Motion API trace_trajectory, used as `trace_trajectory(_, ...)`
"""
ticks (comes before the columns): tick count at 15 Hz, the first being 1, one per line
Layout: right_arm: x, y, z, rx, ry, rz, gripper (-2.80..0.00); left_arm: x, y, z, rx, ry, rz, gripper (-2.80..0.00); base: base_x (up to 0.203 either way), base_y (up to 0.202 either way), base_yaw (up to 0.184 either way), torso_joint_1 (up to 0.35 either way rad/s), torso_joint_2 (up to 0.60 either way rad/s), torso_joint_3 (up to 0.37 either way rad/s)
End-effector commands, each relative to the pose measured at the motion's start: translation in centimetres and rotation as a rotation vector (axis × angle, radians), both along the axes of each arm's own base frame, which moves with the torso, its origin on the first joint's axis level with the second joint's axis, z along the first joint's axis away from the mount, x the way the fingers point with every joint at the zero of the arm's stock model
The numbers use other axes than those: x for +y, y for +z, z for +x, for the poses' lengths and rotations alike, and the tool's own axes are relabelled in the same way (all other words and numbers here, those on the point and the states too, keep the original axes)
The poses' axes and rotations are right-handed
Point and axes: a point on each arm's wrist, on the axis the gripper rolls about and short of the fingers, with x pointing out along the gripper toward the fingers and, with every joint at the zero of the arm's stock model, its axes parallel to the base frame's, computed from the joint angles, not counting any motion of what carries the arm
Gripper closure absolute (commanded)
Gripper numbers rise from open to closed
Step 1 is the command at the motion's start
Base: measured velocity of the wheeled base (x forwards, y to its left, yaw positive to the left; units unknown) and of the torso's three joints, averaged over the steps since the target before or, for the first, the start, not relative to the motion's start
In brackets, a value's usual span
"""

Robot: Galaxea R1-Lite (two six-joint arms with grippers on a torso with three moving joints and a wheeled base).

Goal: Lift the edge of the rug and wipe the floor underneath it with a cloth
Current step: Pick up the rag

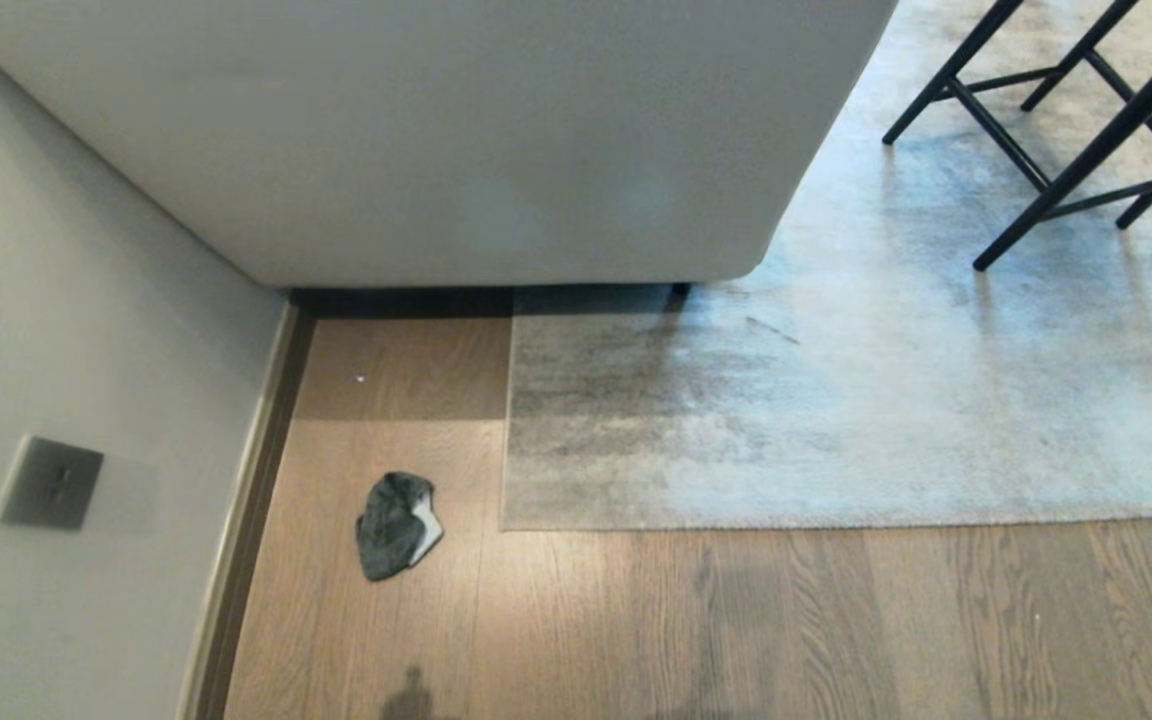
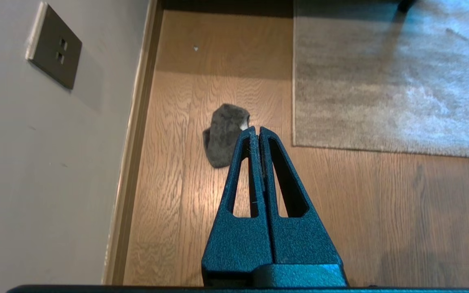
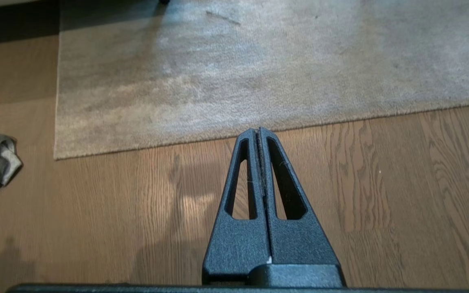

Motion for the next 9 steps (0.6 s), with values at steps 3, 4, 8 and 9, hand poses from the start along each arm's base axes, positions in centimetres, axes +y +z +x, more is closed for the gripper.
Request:
trace_trajectory(3,0.0,0.0,0.0,0.0,-0.001,0.0,0.0,0.0,0.0,0.0,-0.001,-0.001,-0.001,0.0,0.0,0.0,0.0,0.005,0.0,-0.195)
trace_trajectory(4,0.0,0.0,0.0,0.0,-0.001,0.0,0.0,0.0,0.0,0.0,-0.001,0.0,-0.001,0.0,0.0,0.0,0.0,0.006,0.0,-0.198)
trace_trajectory(8,0.0,0.02,0.0,-0.001,-0.001,0.0,0.0,0.0,0.0,0.0,-0.001,0.0,-0.001,0.0,0.0,0.0,0.0,-0.001,0.0,-0.194)
trace_trajectory(9,0.0,0.0,0.0,0.0,-0.001,0.0,0.0,0.0,0.0,0.0,-0.001,-0.001,-0.001,0.0,0.0,0.0,0.0,0.003,0.0,-0.193)
